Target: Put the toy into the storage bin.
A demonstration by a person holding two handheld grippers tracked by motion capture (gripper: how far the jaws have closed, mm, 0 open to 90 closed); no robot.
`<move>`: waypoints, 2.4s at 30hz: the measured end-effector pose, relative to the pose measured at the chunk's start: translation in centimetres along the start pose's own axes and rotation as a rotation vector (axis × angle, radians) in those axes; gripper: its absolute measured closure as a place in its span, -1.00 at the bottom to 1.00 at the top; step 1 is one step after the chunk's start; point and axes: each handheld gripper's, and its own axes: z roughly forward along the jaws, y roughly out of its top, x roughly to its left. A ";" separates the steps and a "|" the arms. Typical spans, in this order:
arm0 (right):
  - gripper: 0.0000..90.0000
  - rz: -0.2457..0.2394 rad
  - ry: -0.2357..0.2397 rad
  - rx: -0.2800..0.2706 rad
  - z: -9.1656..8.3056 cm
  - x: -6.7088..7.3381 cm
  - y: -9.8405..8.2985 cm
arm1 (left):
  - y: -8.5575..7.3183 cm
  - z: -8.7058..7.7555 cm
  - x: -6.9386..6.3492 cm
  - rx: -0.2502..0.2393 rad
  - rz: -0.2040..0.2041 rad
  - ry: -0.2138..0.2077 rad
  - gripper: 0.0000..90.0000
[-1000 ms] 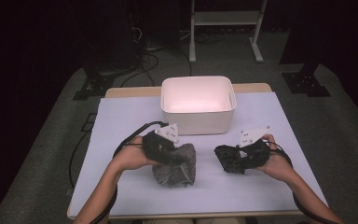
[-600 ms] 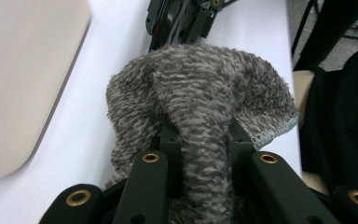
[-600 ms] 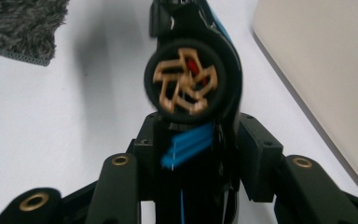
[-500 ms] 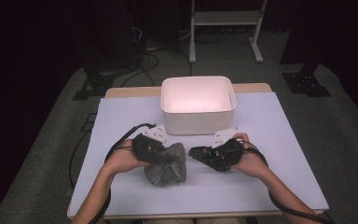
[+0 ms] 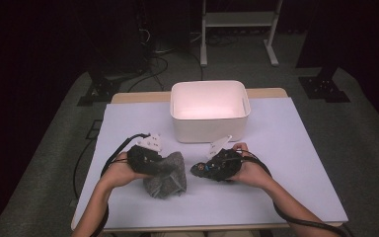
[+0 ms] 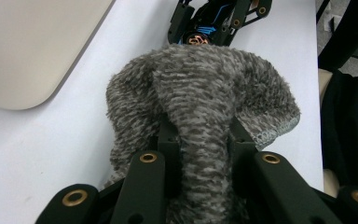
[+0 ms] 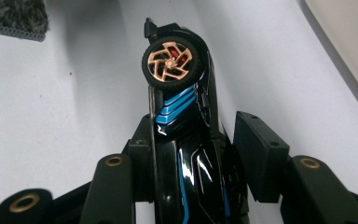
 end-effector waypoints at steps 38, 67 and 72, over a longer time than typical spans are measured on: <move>-0.27 -0.057 -0.024 -0.056 -2.0 4.2 -2.8 | -1.6 0.1 -0.4 0.000 -0.022 -0.001 0.60; -0.62 -0.004 0.077 0.004 -1.1 3.1 -3.2 | -2.8 0.5 -0.4 -0.012 -0.045 -0.008 0.58; -0.62 -0.004 0.073 0.020 -0.6 2.9 -3.4 | -2.7 0.5 -0.3 -0.010 -0.046 -0.011 0.58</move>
